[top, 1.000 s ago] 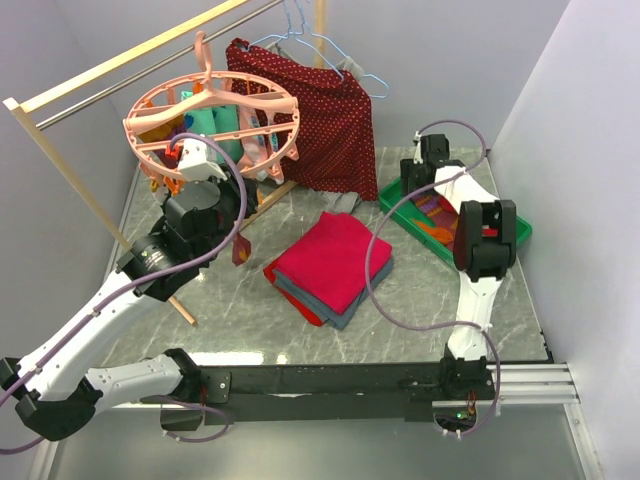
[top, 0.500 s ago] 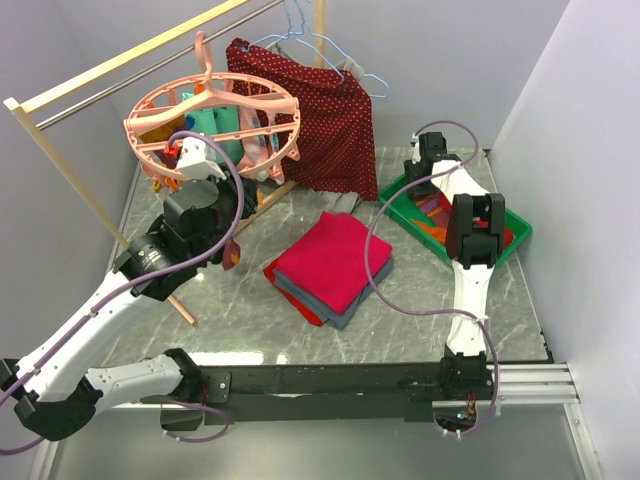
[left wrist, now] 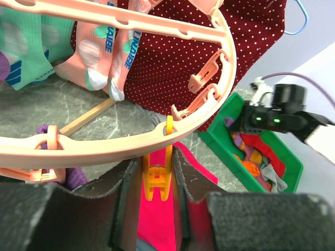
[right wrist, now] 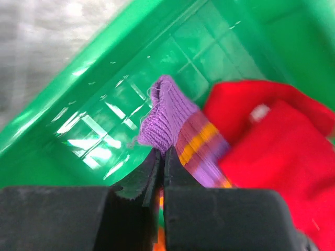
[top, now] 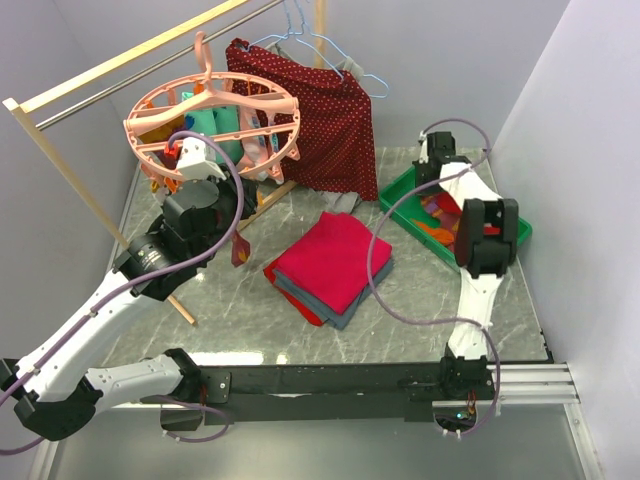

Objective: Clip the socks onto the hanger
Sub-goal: Pick up the sock from the bin.

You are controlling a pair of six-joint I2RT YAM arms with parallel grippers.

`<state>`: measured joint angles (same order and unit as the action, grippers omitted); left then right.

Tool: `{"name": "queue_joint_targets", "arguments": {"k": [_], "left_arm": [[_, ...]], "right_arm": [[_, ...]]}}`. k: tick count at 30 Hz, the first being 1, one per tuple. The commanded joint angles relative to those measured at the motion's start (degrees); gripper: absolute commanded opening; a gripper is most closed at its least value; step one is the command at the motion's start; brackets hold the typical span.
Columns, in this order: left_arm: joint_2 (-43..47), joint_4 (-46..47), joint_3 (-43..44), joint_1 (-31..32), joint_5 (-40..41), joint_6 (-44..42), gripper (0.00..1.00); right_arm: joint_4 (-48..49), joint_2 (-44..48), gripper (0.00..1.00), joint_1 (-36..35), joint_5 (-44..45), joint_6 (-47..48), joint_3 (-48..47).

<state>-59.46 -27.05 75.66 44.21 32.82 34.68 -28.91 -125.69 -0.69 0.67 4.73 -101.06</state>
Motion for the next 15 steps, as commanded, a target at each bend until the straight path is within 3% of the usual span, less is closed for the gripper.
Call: {"name": "queue_joint_targets", "arguments": {"k": [1, 15], "left_arm": [[0.49, -1.08, 1.77, 0.00, -1.36, -1.19, 0.01], [0.66, 0.50, 1.42, 0.00, -1.35, -1.72, 0.01]], "right_arm": [[6.84, 14.31, 0.00, 0.43, -0.58, -1.65, 3.31], [15.10, 38.84, 0.00, 0.42, -8.75, -7.63, 16.23]]}}
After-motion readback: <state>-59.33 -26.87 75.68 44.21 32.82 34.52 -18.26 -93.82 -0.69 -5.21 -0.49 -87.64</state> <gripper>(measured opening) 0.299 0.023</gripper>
